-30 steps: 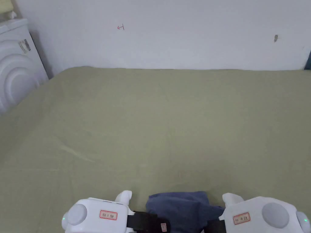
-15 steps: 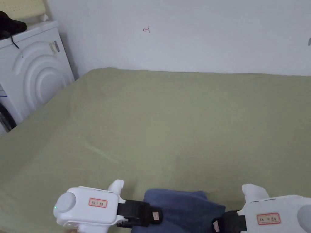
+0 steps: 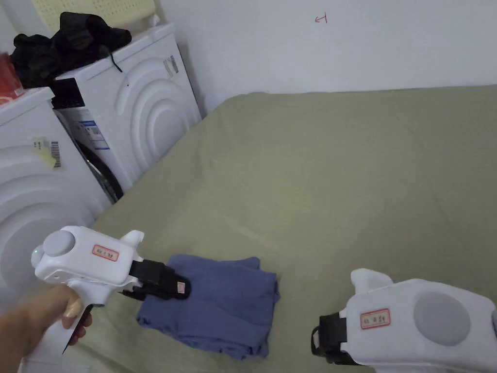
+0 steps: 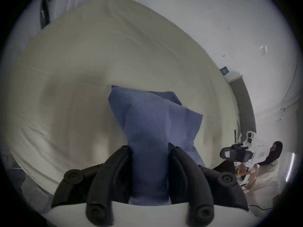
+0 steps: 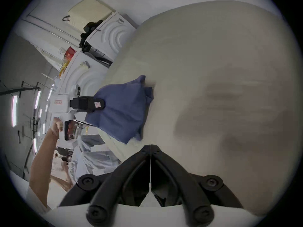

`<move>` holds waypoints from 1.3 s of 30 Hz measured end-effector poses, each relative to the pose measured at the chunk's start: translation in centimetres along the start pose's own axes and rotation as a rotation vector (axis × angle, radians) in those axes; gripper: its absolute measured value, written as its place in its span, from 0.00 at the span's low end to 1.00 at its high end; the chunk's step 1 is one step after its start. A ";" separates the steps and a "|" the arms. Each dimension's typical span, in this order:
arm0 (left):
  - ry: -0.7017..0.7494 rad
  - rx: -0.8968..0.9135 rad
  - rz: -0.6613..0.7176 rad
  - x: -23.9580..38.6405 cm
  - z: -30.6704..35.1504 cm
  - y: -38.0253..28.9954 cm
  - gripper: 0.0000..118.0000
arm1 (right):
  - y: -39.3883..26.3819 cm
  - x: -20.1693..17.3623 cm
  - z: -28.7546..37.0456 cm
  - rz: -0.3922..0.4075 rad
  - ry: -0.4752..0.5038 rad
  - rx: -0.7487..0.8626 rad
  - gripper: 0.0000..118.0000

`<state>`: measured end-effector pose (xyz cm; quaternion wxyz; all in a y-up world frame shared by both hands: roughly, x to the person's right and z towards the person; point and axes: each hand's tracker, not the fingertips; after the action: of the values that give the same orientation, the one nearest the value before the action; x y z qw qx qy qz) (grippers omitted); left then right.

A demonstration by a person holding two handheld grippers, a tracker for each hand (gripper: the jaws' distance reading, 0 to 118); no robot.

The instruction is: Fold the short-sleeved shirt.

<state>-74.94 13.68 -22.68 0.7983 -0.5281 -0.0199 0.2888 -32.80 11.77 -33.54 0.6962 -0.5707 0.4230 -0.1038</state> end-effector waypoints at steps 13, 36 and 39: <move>0.327 0.121 0.070 -1.2 5.1 -0.6 0.64 | -1.0 -1.4 -1.5 0.027 0.023 -0.072 0.00; 0.139 0.294 -0.259 45.9 -17.1 -19.2 0.00 | -12.1 24.5 33.5 -0.017 -0.609 0.239 0.00; 0.208 0.356 -0.295 46.7 -17.7 -21.4 0.00 | -14.4 26.4 36.3 -0.062 -0.712 0.306 0.00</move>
<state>-20.72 15.61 -24.94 0.9100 -0.3973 0.0368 0.1123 14.11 16.14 -33.56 0.8730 -0.4730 0.1172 0.0177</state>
